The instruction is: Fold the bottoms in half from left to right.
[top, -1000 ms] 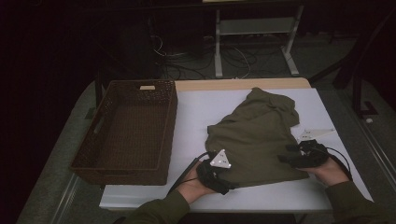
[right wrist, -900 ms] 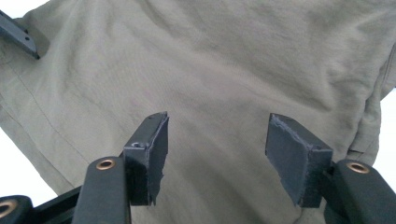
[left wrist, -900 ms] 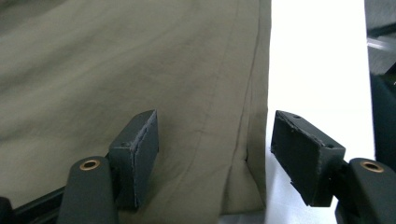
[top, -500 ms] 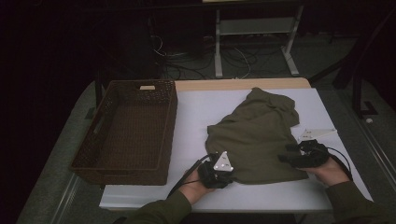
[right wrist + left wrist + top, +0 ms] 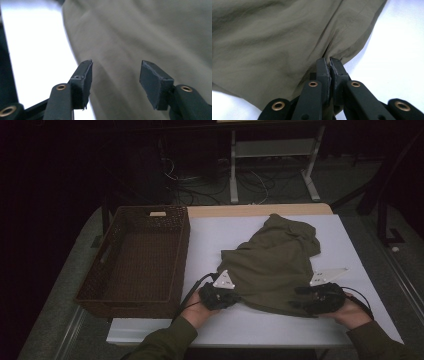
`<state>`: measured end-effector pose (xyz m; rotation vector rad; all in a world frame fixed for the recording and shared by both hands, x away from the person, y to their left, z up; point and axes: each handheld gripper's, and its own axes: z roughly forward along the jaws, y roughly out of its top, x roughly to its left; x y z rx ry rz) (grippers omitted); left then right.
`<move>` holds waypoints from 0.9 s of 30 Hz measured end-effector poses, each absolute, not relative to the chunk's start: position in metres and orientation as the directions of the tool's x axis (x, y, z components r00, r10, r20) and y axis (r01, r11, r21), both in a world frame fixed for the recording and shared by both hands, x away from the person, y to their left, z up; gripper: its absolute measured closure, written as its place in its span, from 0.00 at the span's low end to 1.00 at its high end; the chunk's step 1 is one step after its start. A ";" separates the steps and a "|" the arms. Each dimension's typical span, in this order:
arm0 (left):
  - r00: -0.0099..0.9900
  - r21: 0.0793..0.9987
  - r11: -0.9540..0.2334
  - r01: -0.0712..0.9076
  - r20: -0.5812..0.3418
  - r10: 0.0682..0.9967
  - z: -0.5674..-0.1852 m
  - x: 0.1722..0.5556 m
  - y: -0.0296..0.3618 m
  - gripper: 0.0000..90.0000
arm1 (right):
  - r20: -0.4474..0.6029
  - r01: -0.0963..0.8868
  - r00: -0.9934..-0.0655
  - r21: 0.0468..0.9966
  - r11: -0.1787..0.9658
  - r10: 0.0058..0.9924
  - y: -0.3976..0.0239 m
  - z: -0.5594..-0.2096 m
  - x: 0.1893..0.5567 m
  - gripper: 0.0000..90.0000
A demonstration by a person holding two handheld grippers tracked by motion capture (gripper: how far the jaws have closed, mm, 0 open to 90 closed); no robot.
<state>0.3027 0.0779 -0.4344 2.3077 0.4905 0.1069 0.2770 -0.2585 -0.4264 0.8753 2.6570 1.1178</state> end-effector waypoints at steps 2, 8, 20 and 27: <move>0.923 0.699 -0.641 0.317 -0.074 0.376 -0.435 0.303 0.077 0.95 | 0.096 0.451 -0.840 0.670 0.589 0.534 -0.253 -0.431 0.274 0.45; 0.922 0.695 -0.638 0.331 -0.095 0.375 -0.437 0.305 0.077 0.95 | 0.040 0.402 -0.874 0.619 0.675 0.484 -0.237 -0.444 0.270 0.43; 0.929 0.694 -0.640 0.331 -0.123 0.348 -0.437 0.305 0.077 0.96 | -0.006 0.387 -0.866 0.624 0.678 0.500 -0.240 -0.442 0.275 0.96; 0.927 0.697 -0.628 0.345 -0.149 0.343 -0.435 0.304 0.081 0.96 | 0.019 0.396 -0.868 0.631 0.667 0.497 -0.241 -0.440 0.275 0.96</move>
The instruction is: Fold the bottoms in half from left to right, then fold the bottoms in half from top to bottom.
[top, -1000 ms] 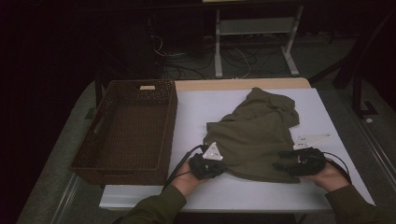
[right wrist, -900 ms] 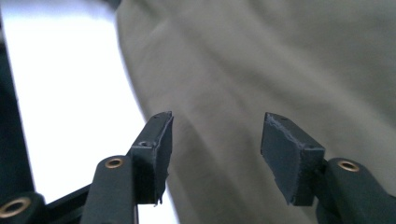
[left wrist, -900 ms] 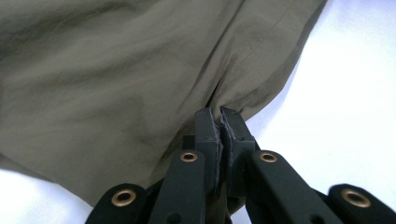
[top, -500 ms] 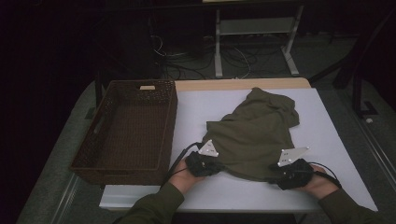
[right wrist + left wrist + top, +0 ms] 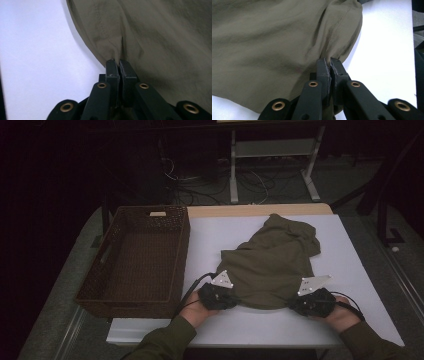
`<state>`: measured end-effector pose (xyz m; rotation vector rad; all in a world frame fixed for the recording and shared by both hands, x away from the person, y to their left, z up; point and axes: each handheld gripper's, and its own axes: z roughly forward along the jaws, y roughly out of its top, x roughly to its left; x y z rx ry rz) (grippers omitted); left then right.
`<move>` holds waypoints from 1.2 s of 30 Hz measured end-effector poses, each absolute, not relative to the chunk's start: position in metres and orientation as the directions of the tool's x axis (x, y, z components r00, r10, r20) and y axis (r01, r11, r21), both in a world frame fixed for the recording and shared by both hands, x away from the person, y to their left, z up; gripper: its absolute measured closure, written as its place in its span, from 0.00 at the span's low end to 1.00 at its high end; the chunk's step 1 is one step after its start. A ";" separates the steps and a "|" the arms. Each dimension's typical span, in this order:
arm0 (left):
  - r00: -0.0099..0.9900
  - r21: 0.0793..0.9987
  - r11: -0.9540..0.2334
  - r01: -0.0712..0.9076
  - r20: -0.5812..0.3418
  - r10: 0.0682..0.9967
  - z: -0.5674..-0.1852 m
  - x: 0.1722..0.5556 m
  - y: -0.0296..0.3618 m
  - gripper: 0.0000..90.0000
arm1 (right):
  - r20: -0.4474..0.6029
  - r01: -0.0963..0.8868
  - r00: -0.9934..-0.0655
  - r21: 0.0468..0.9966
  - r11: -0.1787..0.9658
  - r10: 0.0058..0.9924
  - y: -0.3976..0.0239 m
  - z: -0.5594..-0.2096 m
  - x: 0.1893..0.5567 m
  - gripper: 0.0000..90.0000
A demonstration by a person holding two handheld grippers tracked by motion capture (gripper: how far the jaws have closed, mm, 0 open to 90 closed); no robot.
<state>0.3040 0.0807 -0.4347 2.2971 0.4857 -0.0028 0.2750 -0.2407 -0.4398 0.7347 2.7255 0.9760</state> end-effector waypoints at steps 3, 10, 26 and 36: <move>0.929 0.696 -0.629 0.345 -0.158 0.335 -0.432 0.302 0.083 0.96 | 0.034 0.393 -0.873 0.639 0.661 0.486 -0.242 -0.437 0.273 0.96; 0.937 0.678 -0.652 0.339 -0.182 0.298 -0.428 0.287 0.090 0.96 | 0.104 0.398 -0.895 0.625 0.672 0.433 -0.239 -0.435 0.263 0.96; 0.953 0.652 -0.696 0.300 -0.235 0.191 -0.426 0.234 0.103 0.96 | 0.192 0.344 -0.938 0.600 0.723 0.287 -0.227 -0.433 0.221 0.96; 0.952 0.628 -0.726 0.281 -0.279 0.127 -0.440 0.210 0.103 0.90 | 0.251 0.295 -0.952 0.581 0.759 0.177 -0.219 -0.437 0.197 0.93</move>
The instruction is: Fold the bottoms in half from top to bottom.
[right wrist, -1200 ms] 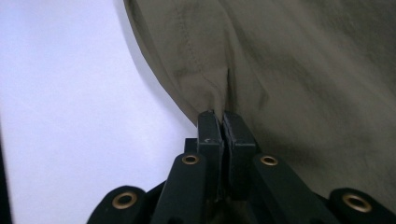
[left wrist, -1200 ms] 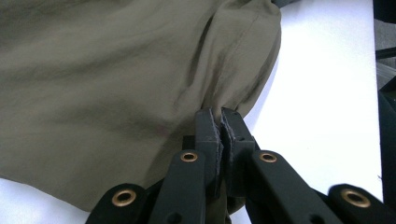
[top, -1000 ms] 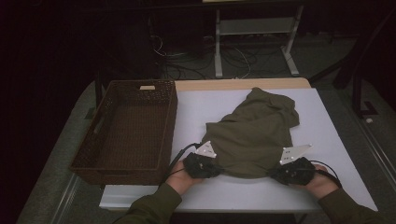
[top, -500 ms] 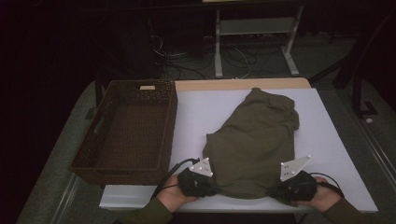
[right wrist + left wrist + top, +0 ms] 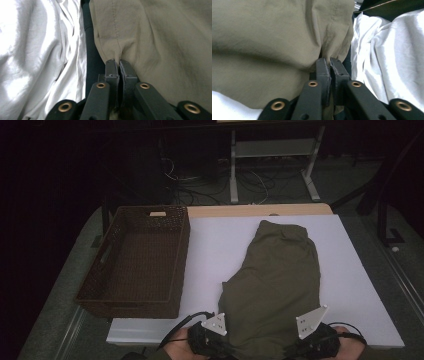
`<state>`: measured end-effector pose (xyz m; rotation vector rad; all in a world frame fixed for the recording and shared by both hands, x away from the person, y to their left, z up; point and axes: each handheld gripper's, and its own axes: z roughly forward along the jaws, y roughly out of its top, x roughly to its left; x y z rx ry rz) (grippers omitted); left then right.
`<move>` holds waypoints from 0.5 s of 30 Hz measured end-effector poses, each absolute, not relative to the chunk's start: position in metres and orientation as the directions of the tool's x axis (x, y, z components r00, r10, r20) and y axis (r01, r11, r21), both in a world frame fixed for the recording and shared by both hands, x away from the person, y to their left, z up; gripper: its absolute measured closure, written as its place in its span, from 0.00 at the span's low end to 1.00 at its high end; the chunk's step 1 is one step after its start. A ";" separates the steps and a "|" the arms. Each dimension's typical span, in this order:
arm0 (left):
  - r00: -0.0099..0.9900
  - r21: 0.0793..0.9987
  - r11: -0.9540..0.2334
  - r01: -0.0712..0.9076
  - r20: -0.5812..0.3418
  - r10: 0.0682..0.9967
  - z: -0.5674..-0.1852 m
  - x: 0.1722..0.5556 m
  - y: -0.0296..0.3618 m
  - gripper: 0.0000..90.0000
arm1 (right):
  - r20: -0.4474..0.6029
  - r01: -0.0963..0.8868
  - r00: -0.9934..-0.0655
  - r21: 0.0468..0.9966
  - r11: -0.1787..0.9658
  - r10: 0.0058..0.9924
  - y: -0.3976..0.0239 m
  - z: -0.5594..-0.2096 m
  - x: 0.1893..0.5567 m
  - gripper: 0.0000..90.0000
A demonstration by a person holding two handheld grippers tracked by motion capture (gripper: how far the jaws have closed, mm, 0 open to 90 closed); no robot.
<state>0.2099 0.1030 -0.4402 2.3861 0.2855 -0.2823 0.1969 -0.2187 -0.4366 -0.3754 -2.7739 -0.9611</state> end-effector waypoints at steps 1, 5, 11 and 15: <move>0.950 0.638 -0.713 0.291 -0.284 0.133 -0.440 0.212 0.103 0.85 | 0.251 0.300 -0.951 0.592 0.748 0.182 -0.219 -0.436 0.198 0.88; 0.947 0.702 -0.640 0.314 -0.278 0.161 -0.433 0.221 0.106 0.62 | 0.222 0.334 -0.942 0.674 0.659 0.251 -0.226 -0.429 0.204 0.63; 0.940 0.761 -0.554 0.337 -0.247 0.234 -0.425 0.238 0.110 0.45 | 0.174 0.368 -0.917 0.716 0.594 0.358 -0.232 -0.427 0.220 0.53; 0.921 0.776 -0.513 0.368 -0.230 0.314 -0.425 0.251 0.112 0.40 | 0.146 0.383 -0.900 0.717 0.583 0.412 -0.232 -0.430 0.230 0.48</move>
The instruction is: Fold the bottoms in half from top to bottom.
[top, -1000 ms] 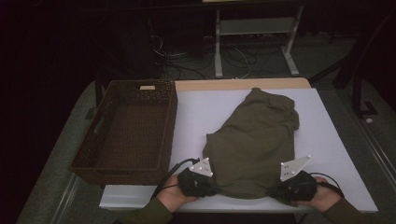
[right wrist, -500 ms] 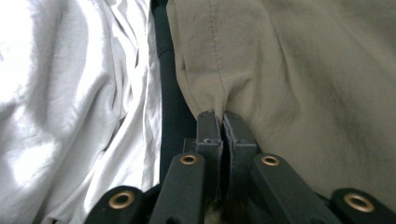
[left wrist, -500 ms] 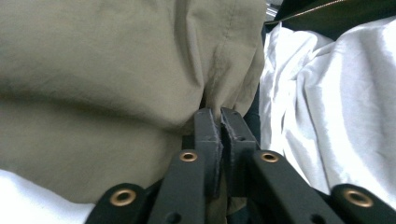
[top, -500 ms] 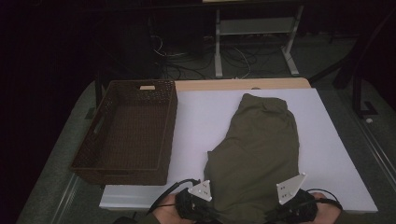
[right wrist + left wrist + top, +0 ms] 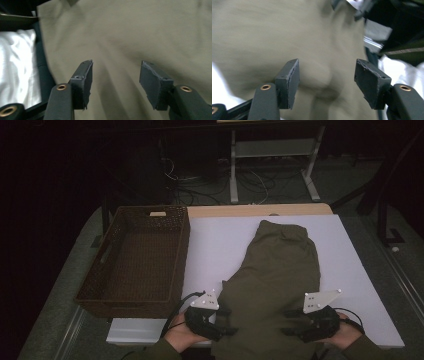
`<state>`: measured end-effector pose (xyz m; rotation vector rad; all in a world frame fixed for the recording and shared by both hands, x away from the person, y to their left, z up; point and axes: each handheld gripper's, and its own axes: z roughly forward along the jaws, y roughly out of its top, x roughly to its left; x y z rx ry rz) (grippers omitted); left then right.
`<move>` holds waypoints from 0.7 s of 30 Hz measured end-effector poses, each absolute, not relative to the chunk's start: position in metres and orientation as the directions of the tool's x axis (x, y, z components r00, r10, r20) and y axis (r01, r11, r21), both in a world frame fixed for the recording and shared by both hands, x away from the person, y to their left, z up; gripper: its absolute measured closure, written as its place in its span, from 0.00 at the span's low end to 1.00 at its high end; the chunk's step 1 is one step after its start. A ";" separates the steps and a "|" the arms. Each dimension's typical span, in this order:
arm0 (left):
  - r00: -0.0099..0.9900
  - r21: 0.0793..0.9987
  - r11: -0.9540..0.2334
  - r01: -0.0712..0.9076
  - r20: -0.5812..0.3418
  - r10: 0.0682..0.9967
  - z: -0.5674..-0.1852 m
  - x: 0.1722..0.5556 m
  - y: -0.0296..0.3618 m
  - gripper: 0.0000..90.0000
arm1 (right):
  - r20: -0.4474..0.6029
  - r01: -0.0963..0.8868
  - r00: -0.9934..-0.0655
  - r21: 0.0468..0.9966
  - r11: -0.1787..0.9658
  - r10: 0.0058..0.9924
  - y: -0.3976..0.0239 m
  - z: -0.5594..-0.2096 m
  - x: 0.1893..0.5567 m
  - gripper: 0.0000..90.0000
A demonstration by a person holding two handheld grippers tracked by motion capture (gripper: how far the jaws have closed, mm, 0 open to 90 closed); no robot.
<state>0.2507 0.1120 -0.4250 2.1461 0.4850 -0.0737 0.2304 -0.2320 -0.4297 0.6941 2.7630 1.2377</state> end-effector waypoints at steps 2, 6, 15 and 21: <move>0.913 0.779 -0.502 0.375 -0.216 0.348 -0.424 0.257 0.111 0.36 | 0.137 0.393 -0.889 0.718 0.575 0.437 -0.233 -0.431 0.235 0.46; 0.900 0.782 -0.491 0.383 -0.196 0.390 -0.424 0.267 0.107 0.31 | 0.137 0.415 -0.866 0.732 0.540 0.480 -0.238 -0.431 0.245 0.45; 0.884 0.790 -0.488 0.370 -0.139 0.446 -0.425 0.290 0.098 0.14 | 0.144 0.473 -0.798 0.750 0.462 0.585 -0.249 -0.433 0.263 0.36; 0.871 0.773 -0.501 0.390 -0.133 0.472 -0.428 0.309 0.089 0.00 | 0.136 0.490 -0.767 0.756 0.435 0.627 -0.252 -0.434 0.271 0.33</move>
